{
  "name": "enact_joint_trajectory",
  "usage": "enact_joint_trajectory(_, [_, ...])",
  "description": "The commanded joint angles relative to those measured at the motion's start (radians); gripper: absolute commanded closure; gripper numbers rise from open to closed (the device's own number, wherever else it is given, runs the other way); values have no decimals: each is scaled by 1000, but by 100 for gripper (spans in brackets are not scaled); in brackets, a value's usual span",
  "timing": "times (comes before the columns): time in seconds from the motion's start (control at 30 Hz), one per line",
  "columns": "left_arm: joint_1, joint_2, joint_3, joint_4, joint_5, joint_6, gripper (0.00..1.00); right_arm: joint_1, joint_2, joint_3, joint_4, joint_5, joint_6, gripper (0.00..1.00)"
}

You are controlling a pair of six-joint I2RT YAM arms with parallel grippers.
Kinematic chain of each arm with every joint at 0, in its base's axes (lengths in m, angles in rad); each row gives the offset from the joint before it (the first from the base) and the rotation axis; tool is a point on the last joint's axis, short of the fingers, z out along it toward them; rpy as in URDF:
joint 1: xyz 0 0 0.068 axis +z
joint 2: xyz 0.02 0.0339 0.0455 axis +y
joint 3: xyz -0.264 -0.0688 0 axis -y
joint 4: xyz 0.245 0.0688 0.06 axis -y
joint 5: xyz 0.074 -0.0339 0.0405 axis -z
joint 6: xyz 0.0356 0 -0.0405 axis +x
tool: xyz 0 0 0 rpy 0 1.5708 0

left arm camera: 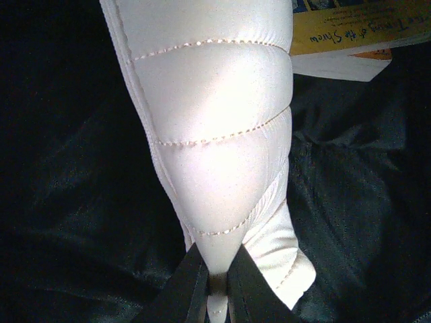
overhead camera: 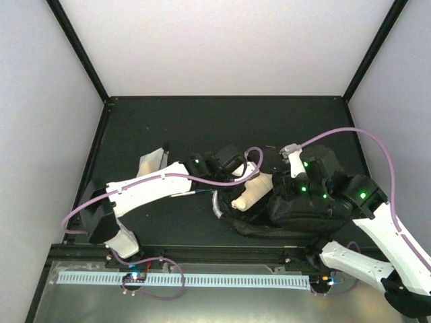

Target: Pack the student bag

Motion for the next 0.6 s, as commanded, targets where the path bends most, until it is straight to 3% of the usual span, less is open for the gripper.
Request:
enact_joint_trajectory(0.0, [-23,-12,-15,82,-14,55,99,9,11,92,44,59,34,98])
enact_joint_trajectory(0.23, [-54,-81,-102,168,-40,89,99,10,18,141,81,12,52,98])
enact_joint_trajectory(0.57, [-112,61,6,4,-162,140,98,10,1,152,143,-101,54,98])
